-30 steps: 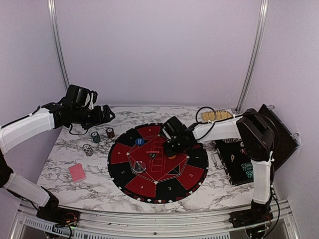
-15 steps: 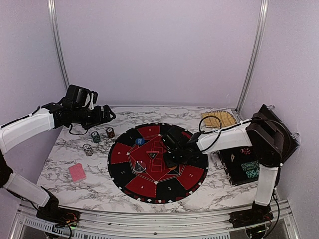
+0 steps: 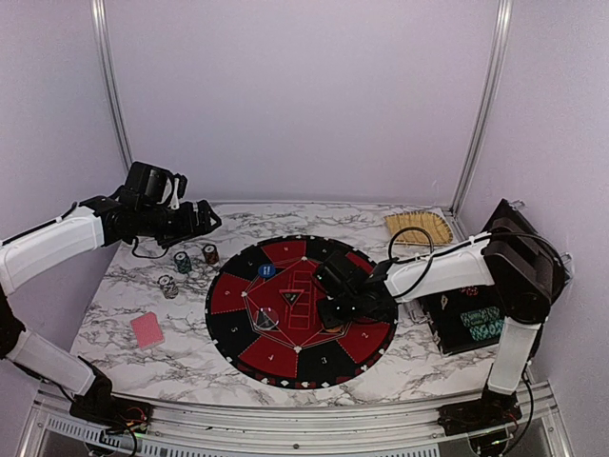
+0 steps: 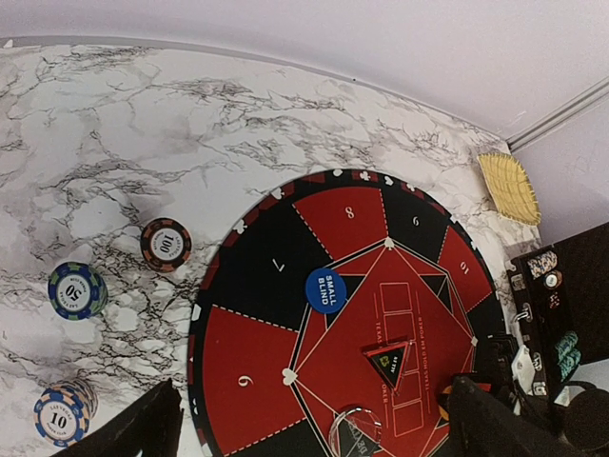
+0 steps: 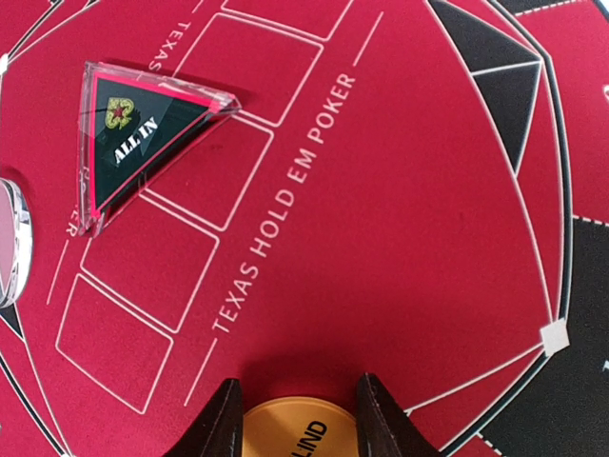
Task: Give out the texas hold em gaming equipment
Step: Move the big blind button to position 2.
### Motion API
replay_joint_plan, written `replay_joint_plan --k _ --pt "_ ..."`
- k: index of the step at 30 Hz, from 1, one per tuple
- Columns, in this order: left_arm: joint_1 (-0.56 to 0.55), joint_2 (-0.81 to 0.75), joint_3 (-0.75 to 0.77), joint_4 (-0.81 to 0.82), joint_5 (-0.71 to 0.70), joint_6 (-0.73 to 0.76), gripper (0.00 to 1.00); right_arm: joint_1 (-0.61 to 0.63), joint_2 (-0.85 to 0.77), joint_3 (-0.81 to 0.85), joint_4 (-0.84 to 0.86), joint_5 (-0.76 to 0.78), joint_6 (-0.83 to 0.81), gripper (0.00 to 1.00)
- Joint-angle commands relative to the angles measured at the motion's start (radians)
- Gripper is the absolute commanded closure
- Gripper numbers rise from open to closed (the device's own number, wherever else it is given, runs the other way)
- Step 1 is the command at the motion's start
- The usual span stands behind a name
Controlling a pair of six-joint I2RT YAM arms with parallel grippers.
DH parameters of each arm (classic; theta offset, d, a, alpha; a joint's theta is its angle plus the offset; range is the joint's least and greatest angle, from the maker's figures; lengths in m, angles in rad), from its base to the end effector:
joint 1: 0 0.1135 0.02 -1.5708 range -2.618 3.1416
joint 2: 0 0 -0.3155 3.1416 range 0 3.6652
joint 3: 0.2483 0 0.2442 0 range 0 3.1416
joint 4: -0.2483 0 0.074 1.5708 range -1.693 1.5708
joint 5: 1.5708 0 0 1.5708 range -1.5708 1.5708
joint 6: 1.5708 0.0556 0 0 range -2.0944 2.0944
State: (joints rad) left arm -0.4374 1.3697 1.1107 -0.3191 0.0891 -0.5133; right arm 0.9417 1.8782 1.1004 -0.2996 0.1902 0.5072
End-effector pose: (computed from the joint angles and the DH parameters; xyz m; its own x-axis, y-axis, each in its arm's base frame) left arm 0.2783 -0.1356 0.3493 -0.6715 -0.2259 -0.7057 0.1833 0.8721 -0.4536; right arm 0.2363 0.3068 0.1776 -0.8131 -0.3066 -0.4949 -0.3962 0.9143 0.0845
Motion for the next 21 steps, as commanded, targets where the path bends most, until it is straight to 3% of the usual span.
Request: replay_joint_plan --k 1,21 --pt "0.004 -0.002 0.003 0.018 0.009 -0.002 0.01 0.012 0.009 -0.043 -0.127 -0.028 0.030 0.60" --pt "0.003 0.008 0.005 0.027 0.014 -0.007 0.01 0.012 0.002 -0.029 -0.132 -0.022 0.029 0.58"
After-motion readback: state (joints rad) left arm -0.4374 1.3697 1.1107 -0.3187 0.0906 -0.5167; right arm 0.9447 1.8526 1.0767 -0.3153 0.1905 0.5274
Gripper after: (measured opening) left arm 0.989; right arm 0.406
